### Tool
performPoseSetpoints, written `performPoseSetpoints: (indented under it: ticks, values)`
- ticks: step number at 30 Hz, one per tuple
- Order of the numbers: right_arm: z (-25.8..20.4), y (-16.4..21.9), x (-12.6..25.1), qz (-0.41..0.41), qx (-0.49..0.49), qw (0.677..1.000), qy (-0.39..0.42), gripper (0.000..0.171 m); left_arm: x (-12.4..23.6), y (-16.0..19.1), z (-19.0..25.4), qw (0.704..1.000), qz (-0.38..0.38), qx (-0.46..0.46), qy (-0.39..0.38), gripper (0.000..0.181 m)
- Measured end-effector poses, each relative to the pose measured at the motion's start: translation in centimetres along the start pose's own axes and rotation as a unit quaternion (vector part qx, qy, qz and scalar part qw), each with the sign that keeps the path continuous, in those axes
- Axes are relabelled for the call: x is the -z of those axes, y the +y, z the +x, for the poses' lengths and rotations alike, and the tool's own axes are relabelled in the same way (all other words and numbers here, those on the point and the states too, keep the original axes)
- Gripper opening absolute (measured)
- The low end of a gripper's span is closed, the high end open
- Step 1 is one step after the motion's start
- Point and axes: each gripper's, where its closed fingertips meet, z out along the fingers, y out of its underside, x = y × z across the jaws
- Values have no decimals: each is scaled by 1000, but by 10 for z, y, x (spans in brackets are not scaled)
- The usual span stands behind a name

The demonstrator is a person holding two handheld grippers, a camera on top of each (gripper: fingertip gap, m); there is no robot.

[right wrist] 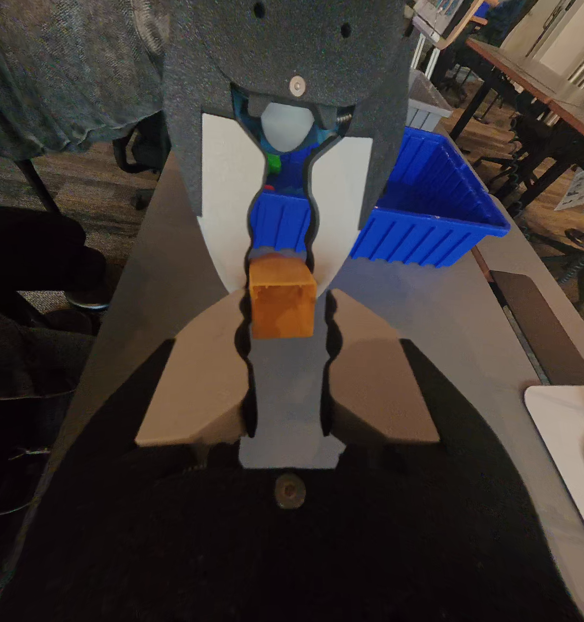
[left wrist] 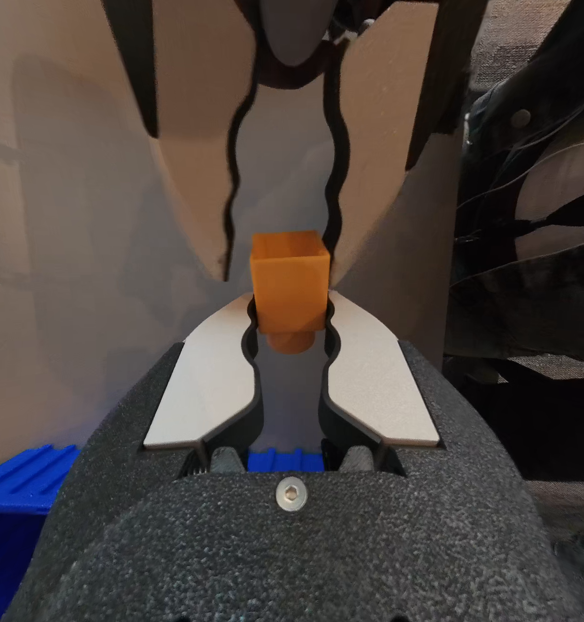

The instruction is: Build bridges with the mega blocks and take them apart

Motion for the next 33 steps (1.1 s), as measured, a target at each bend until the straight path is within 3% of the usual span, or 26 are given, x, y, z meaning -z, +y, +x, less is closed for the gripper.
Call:
performPoseSetpoints:
  ticks: [1,5,10,12,17,22,26,33]
  values:
    - [-1,-1,1,6,4,1000,-3,35,0,-1,-2,1000,4,0,-6,36]
    - [3,-5,5,34,1,999,8,35,5,-8,-6,999,44,2,-20,36]
    - [16,-28,28,142,-50,988,28,34,27,-32,-18,975,208,18,-78,59]
    - [21,-40,42,206,-79,975,29,34,41,-44,-22,948,298,28,-106,70]
    - [25,-60,68,355,-152,922,0,34,66,-64,-17,867,478,72,-121,72]
    - [23,-60,71,416,-193,888,-29,34,75,-74,-19,799,578,130,-99,70]
    - [23,-61,78,467,-215,856,-42,34,102,-77,-18,713,680,160,-60,60]
    - [22,-64,77,509,-229,828,-49,34,97,-92,-15,681,714,158,-38,54]
